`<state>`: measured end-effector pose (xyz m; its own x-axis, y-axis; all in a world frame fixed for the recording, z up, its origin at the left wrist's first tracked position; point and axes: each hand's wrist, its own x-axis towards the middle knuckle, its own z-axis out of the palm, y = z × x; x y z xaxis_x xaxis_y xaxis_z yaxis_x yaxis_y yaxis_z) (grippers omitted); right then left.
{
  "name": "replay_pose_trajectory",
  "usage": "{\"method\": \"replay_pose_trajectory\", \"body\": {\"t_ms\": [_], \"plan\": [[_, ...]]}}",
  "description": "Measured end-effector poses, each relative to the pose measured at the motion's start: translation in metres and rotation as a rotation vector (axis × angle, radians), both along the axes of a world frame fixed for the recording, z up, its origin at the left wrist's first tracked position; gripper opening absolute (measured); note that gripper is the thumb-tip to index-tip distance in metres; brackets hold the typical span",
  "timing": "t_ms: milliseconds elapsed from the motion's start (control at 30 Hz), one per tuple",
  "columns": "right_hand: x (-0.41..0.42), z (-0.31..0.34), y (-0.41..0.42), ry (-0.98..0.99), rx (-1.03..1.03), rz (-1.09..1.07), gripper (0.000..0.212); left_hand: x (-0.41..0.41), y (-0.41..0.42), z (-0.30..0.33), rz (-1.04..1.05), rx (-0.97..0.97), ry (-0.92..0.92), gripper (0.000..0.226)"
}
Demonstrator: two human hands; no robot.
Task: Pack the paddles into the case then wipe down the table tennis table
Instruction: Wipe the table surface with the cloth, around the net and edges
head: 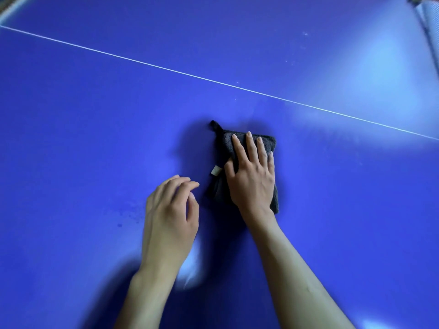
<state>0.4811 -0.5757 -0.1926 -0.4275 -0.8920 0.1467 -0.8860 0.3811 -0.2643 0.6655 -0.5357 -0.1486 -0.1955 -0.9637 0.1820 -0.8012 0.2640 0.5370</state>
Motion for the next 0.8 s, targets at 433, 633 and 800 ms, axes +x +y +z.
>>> {"method": "replay_pose_trajectory", "body": {"t_ms": [433,633,800], "plan": [[-0.161,-0.002,0.069,-0.015,-0.004,-0.085,0.062,-0.155,0.026,-0.008,-0.131,-0.054,-0.003,0.023],[-0.279,-0.003,0.118,-0.021,0.013,-0.125,0.063,-0.257,0.056,-0.011,-0.151,-0.015,-0.015,0.022],[-0.38,0.0,0.163,-0.049,0.022,-0.178,0.064,-0.337,0.078,-0.012,-0.2,-0.008,-0.024,0.023]]}}
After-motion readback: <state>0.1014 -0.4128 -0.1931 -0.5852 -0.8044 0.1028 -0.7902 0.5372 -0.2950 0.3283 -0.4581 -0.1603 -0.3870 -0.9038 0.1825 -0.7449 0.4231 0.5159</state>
